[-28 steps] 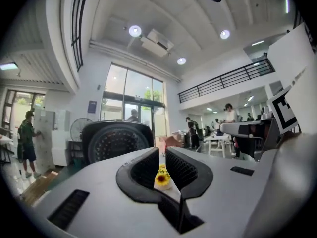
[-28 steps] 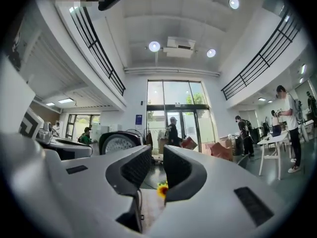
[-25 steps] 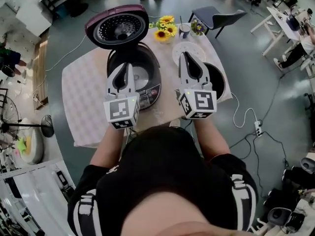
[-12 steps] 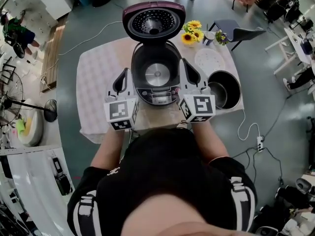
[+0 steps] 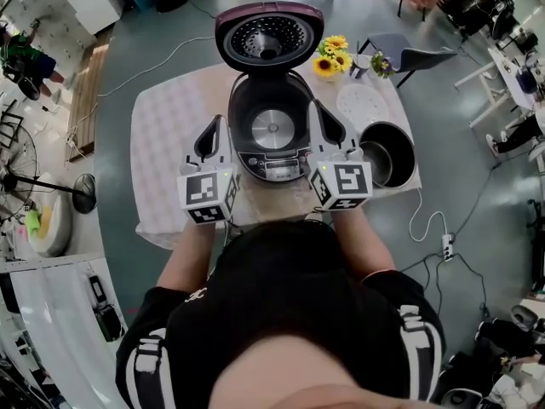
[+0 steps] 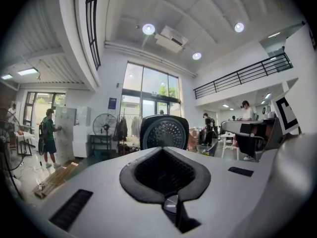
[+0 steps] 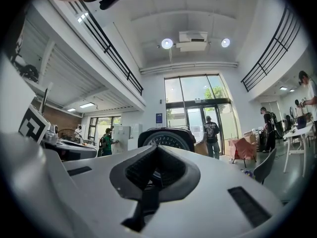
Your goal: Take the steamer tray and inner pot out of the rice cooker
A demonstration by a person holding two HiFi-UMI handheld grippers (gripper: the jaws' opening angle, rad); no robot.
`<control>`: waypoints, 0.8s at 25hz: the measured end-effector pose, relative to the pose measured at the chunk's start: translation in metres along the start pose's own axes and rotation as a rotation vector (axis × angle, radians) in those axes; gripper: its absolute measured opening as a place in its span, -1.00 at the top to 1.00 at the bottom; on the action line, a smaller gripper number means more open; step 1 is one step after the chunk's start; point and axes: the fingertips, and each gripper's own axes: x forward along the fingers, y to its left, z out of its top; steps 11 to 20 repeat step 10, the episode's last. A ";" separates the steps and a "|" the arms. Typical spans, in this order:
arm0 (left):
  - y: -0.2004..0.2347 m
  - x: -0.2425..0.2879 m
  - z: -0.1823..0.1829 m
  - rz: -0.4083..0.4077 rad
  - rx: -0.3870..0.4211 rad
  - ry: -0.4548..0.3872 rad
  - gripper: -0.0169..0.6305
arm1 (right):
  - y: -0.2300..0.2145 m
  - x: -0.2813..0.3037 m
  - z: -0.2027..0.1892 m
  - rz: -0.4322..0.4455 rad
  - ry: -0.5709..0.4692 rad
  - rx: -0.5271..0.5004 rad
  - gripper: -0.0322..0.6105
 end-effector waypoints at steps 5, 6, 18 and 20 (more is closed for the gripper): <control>-0.004 0.004 0.000 -0.012 -0.002 0.002 0.93 | -0.006 0.000 -0.003 -0.006 0.009 0.011 0.90; -0.005 0.005 -0.001 -0.013 -0.002 0.003 0.93 | -0.007 0.000 -0.004 -0.007 0.011 0.011 0.90; -0.010 0.006 -0.002 -0.018 -0.004 0.005 0.93 | -0.009 -0.002 -0.008 -0.007 0.022 0.003 0.90; -0.010 0.006 -0.002 -0.018 -0.004 0.005 0.93 | -0.009 -0.002 -0.008 -0.007 0.022 0.003 0.90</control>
